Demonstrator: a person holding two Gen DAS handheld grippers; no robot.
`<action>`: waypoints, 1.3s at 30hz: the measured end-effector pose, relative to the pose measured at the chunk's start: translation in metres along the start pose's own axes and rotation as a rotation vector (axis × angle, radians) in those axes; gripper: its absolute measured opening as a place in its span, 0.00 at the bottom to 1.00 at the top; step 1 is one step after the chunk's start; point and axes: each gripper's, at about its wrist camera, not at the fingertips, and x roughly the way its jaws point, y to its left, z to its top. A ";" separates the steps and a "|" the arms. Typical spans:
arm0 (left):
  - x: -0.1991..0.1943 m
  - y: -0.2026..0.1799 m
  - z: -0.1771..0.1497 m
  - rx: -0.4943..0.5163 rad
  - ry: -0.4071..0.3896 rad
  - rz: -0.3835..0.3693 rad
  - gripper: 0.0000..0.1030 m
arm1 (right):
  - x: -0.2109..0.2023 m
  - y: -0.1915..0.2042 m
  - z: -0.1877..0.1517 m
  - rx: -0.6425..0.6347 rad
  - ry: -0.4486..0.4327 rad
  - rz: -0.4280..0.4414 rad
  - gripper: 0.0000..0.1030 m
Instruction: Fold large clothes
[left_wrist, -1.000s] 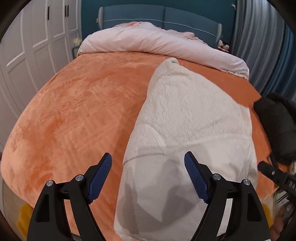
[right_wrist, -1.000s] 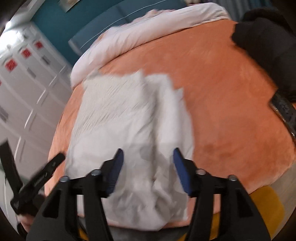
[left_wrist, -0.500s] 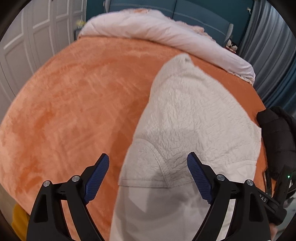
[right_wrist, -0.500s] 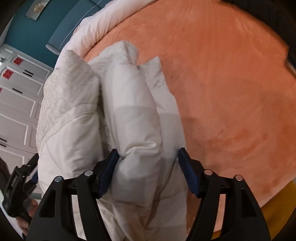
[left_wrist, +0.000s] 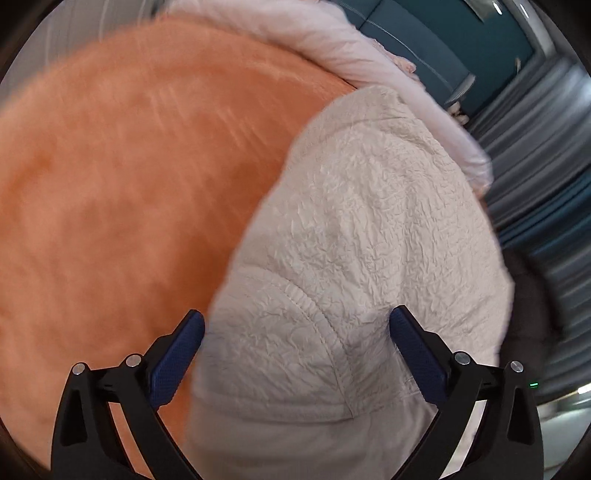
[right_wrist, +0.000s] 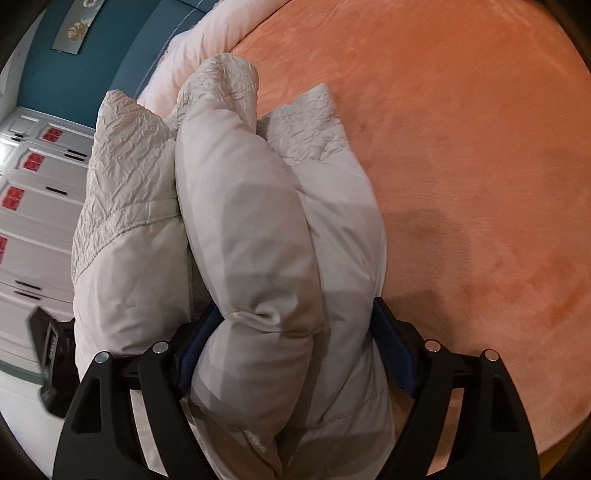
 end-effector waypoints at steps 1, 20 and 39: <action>0.002 0.004 0.002 -0.015 0.013 -0.028 0.95 | 0.002 -0.002 0.001 -0.001 0.010 0.027 0.73; -0.123 -0.049 0.024 0.254 -0.272 -0.108 0.31 | -0.080 0.108 -0.010 -0.294 -0.210 0.227 0.12; -0.100 0.066 0.079 0.209 -0.278 0.221 0.25 | 0.065 0.092 0.009 -0.157 -0.070 0.066 0.40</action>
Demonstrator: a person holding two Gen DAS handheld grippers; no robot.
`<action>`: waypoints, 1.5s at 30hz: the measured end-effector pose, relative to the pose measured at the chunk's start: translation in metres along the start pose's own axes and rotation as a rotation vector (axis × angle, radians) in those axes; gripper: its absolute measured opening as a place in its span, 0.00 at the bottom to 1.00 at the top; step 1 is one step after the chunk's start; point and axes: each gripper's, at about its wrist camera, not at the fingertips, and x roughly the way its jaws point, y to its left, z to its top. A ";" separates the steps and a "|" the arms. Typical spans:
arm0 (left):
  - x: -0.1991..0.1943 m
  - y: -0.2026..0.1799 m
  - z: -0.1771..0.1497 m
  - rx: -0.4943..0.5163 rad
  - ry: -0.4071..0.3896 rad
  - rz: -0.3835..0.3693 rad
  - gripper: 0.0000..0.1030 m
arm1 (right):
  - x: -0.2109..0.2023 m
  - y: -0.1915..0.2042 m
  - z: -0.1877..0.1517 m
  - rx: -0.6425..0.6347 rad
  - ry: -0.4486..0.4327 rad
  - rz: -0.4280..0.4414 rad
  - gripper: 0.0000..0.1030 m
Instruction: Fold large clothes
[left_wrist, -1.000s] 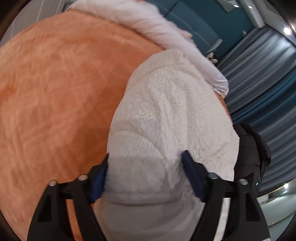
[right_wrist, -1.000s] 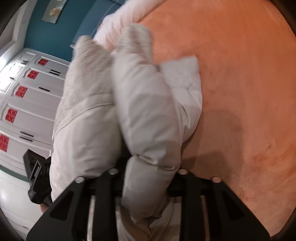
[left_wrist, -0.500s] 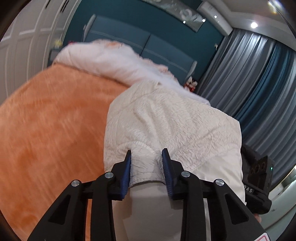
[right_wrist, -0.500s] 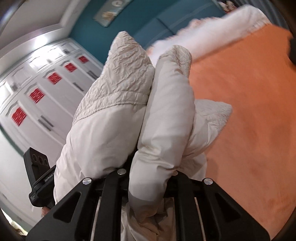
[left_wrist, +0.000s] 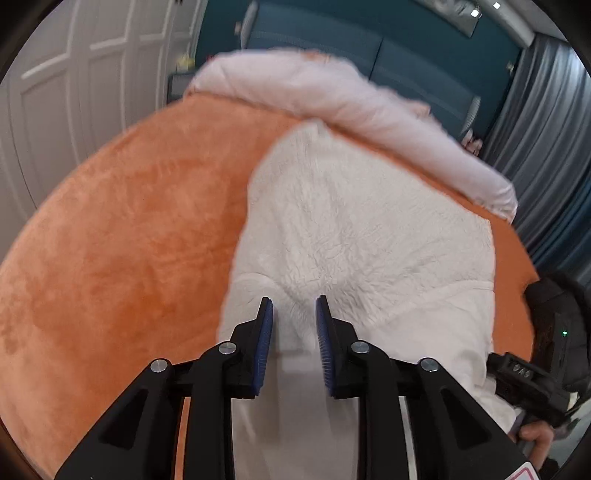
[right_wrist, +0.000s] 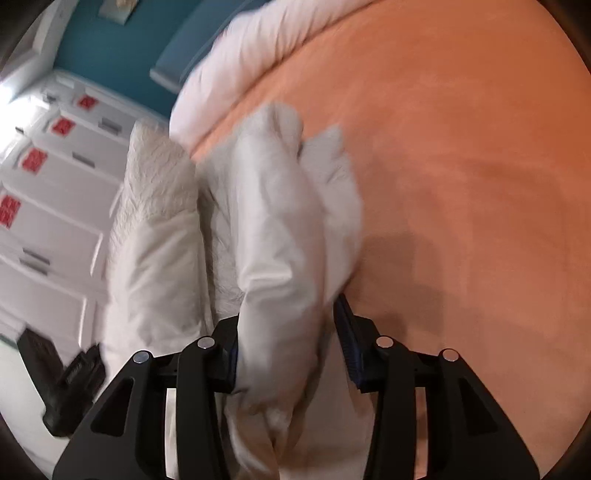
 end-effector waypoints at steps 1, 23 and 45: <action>-0.013 -0.004 0.000 0.018 -0.016 -0.001 0.26 | -0.017 0.006 0.001 -0.032 -0.045 -0.029 0.40; -0.010 -0.058 -0.044 0.079 0.023 0.028 0.48 | 0.035 0.140 0.019 -0.450 -0.009 -0.308 0.09; -0.042 -0.066 -0.112 0.108 0.089 0.194 0.72 | -0.030 0.117 -0.124 -0.526 0.062 -0.384 0.22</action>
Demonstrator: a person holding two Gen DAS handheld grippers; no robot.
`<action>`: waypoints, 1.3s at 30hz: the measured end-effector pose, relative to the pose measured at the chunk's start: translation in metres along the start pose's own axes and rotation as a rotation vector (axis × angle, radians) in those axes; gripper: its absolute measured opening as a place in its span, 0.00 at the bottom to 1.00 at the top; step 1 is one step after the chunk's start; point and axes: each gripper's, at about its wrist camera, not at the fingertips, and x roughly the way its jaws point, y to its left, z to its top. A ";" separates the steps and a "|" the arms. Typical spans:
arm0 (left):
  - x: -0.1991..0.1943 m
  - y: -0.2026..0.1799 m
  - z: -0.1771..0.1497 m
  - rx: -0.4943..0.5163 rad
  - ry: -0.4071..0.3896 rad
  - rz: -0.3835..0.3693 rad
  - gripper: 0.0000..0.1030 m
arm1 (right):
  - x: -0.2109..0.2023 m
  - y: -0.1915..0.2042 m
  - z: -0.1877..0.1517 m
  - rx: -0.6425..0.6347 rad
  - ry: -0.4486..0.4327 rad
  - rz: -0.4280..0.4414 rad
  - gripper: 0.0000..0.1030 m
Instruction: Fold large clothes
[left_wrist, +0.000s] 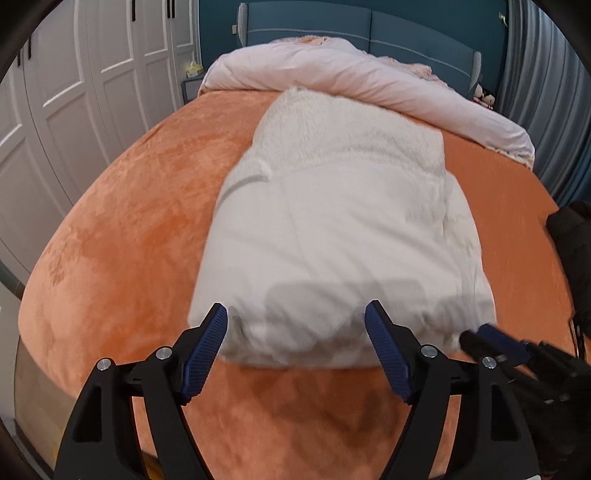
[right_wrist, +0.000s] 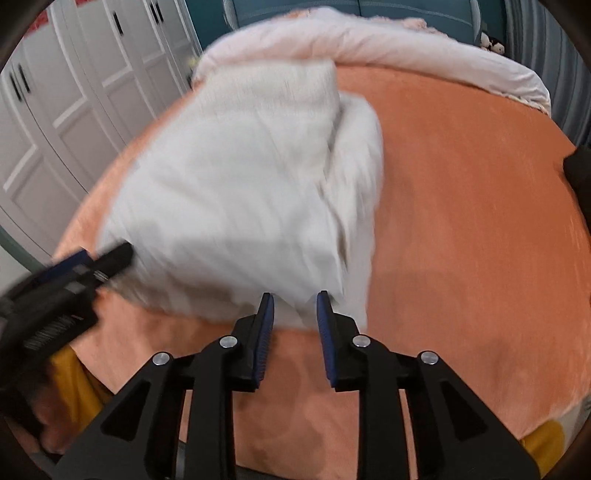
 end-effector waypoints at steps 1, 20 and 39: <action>0.000 -0.001 -0.004 0.004 0.006 0.002 0.72 | 0.003 -0.002 -0.006 0.004 0.019 -0.015 0.22; -0.002 -0.010 -0.062 0.003 0.037 0.089 0.72 | -0.031 0.015 -0.056 0.025 -0.116 -0.158 0.67; -0.009 -0.015 -0.078 0.007 0.019 0.137 0.72 | -0.037 0.022 -0.075 0.022 -0.128 -0.217 0.68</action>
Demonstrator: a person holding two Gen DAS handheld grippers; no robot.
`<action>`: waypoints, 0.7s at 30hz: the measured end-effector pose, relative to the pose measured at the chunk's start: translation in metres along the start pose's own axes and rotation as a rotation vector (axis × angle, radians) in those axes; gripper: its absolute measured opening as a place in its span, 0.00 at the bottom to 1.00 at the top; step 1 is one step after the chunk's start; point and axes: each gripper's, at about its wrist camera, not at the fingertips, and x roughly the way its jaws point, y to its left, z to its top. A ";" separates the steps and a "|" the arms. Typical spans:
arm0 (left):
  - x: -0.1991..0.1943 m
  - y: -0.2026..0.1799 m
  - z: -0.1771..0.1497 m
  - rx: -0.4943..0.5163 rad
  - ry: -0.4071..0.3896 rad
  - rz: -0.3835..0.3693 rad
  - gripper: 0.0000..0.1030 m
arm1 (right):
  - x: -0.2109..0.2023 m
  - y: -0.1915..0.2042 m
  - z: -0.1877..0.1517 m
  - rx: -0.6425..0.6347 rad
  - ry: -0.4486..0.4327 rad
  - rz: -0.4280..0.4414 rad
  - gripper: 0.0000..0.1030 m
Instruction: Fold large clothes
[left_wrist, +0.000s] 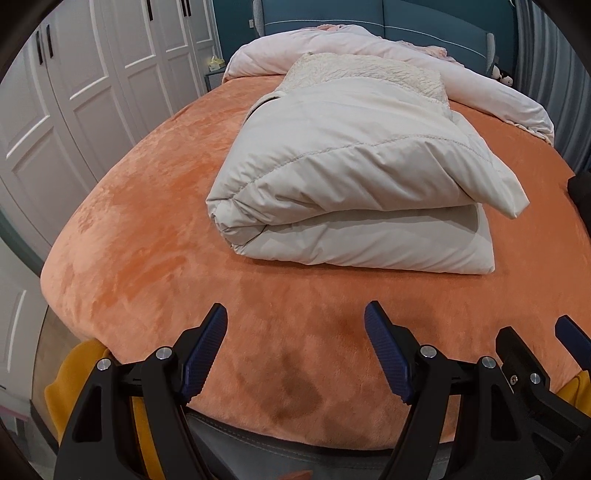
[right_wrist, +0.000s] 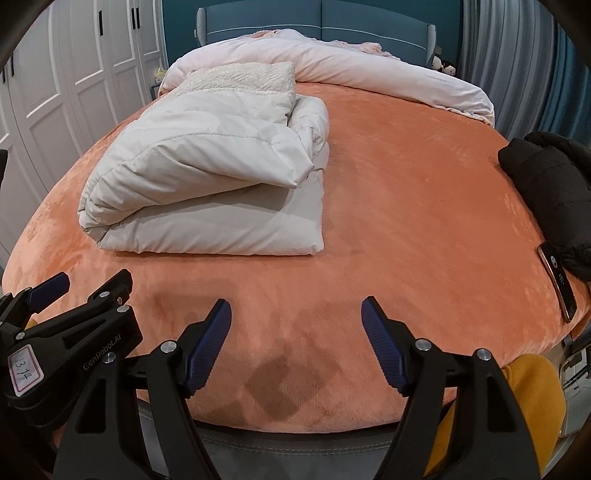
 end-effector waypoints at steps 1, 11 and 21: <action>0.000 0.001 0.000 -0.002 0.001 -0.002 0.71 | 0.000 0.001 -0.001 0.001 0.001 0.000 0.68; -0.002 0.004 -0.002 -0.012 -0.004 -0.005 0.71 | -0.005 0.004 -0.005 -0.013 -0.010 -0.007 0.68; -0.004 0.006 -0.004 -0.013 -0.008 -0.004 0.71 | -0.008 0.006 -0.008 -0.017 -0.014 -0.014 0.68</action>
